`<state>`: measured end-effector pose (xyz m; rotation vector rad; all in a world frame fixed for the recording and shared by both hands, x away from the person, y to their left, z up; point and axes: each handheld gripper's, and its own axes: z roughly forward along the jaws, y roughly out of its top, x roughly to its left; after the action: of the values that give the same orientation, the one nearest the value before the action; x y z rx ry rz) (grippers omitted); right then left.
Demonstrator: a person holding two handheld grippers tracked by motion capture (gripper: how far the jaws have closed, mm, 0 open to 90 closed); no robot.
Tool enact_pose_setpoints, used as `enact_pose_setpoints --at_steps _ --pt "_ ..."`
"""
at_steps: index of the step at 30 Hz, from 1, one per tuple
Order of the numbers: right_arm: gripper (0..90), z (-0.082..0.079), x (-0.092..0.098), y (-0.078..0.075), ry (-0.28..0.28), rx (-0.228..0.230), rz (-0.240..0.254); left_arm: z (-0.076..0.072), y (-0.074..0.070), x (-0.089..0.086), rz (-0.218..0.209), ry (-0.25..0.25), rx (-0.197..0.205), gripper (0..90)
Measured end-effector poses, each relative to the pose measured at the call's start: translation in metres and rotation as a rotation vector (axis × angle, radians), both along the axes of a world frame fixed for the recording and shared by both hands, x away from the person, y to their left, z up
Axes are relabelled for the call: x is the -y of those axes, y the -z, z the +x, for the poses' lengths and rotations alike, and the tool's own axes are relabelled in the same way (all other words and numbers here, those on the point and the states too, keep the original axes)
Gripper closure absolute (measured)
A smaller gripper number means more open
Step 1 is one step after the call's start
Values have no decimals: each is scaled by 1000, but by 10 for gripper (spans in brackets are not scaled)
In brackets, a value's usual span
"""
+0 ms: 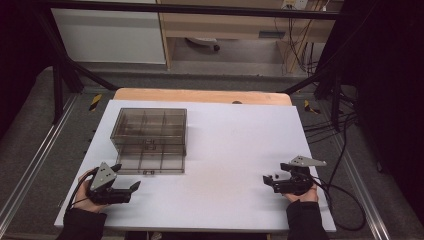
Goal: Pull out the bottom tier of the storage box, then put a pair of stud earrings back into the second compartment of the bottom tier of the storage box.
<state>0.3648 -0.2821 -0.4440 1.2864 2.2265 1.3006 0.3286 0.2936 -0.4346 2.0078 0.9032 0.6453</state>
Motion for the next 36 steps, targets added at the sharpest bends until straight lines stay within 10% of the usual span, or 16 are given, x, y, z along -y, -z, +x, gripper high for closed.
enact_pose_setpoints --at_steps 36 --pt "314 2 -10 -2 -46 -34 -94 3 1 -22 -46 -56 -84 48"
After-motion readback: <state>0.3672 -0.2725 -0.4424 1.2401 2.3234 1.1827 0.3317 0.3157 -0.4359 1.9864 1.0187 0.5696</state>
